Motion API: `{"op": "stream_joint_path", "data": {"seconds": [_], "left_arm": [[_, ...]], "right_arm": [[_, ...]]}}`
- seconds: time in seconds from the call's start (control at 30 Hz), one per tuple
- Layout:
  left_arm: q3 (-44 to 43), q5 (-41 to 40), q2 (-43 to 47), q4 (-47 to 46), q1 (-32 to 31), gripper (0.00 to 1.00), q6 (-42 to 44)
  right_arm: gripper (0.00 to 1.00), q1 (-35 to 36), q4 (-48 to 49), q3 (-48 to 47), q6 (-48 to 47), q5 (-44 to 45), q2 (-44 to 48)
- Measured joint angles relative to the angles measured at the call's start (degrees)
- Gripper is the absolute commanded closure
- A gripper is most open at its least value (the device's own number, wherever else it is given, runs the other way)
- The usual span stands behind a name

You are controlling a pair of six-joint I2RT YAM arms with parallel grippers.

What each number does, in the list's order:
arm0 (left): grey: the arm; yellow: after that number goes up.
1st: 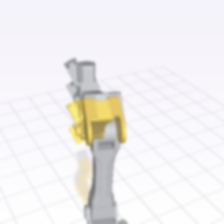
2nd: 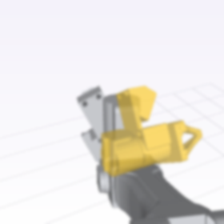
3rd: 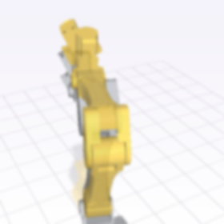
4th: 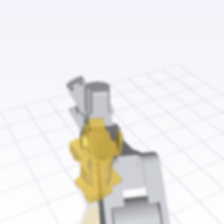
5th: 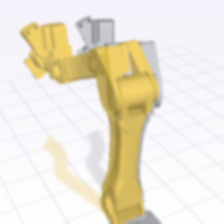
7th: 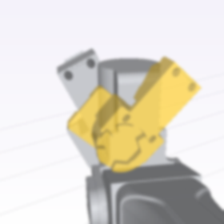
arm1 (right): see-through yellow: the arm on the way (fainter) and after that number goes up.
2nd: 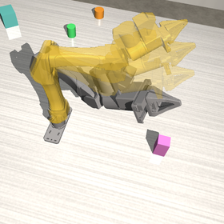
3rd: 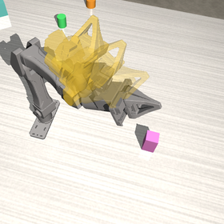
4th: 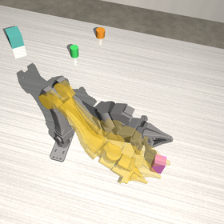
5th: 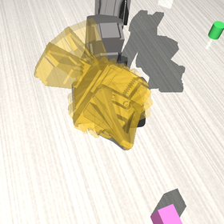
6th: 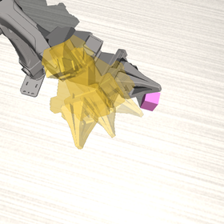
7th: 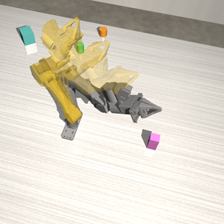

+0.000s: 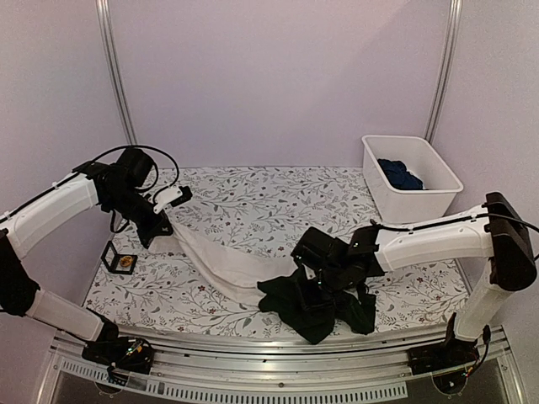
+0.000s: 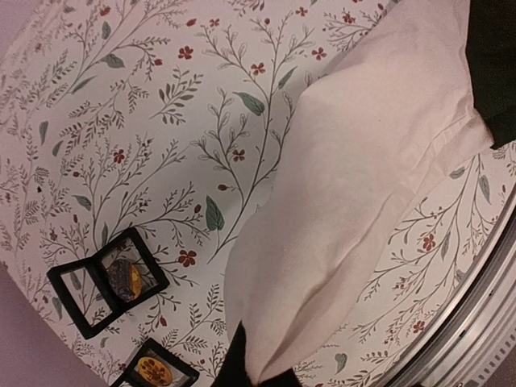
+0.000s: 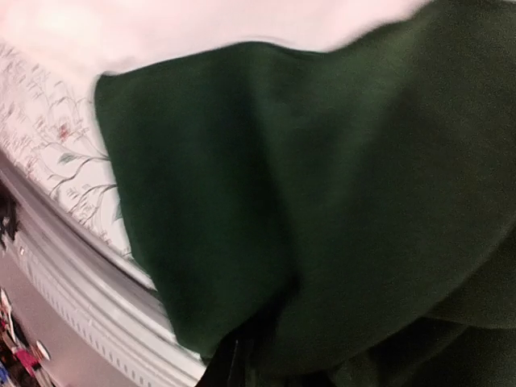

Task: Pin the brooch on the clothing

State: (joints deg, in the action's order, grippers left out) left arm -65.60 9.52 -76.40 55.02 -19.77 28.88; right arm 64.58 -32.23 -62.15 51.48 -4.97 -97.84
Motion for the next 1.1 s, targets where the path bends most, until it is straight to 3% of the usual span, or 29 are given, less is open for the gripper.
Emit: {"op": "stream_joint_path", "data": {"seconds": [0.17, 0.33, 0.53, 0.73, 1.1], "left_arm": [[0.0, -0.2, 0.0, -0.33, 0.0, 1.0, 0.07], [0.0, -0.79, 0.0, -0.35, 0.0, 1.0, 0.35], [0.0, -1.05, 0.0, -0.37, 0.0, 1.0, 0.68], [0.02, -1.2, 0.0, -0.39, 0.0, 1.0, 0.68], [0.81, -1.36, 0.0, -0.83, 0.0, 1.0, 0.87]], "right_arm": [[0.55, 5.2, 4.04, -4.76, -4.42, -4.15, 0.0], [0.45, 8.0, 9.62, -1.9, -6.8, -7.69, 0.79], [0.51, 6.08, 7.61, 5.95, -0.37, -0.39, 10.03], [0.49, 2.38, 8.74, 11.74, 10.82, 3.98, 19.08], [0.48, 2.32, 9.42, 12.44, 16.52, -3.13, 10.36]]}}
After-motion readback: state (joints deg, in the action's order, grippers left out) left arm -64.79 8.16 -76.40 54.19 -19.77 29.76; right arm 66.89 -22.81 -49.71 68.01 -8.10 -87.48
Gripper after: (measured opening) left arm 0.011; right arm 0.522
